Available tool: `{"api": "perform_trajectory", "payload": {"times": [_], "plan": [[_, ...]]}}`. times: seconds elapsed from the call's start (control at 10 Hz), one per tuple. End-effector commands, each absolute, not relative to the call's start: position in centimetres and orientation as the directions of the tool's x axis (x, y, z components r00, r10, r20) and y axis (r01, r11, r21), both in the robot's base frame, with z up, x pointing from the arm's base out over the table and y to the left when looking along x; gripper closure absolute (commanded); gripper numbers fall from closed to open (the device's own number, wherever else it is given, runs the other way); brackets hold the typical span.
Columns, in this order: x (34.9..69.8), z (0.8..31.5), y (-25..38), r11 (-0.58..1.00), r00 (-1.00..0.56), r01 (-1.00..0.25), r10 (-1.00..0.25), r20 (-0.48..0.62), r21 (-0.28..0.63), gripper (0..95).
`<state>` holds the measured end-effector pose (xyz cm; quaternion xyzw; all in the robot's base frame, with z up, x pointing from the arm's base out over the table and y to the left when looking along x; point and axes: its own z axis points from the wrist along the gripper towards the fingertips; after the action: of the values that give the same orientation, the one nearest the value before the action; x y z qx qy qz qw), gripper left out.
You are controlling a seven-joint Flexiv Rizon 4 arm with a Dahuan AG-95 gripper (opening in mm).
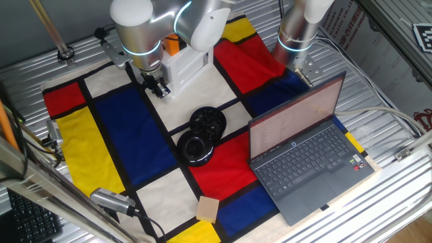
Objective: Use the gripper to push and close the drawer
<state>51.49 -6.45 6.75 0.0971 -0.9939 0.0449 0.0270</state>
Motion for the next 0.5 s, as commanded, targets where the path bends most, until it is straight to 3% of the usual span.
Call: {"api": "perform_trajectory", "payload": {"times": [0.1, 0.5], "plan": [[51.38, 6.77, -6.52, 0.977, -0.98, -0.195, -0.19, 0.064, -0.085, 95.0], [50.95, 6.67, -6.6, 0.977, -0.98, -0.193, -0.187, 0.071, -0.088, 95.0]]}}
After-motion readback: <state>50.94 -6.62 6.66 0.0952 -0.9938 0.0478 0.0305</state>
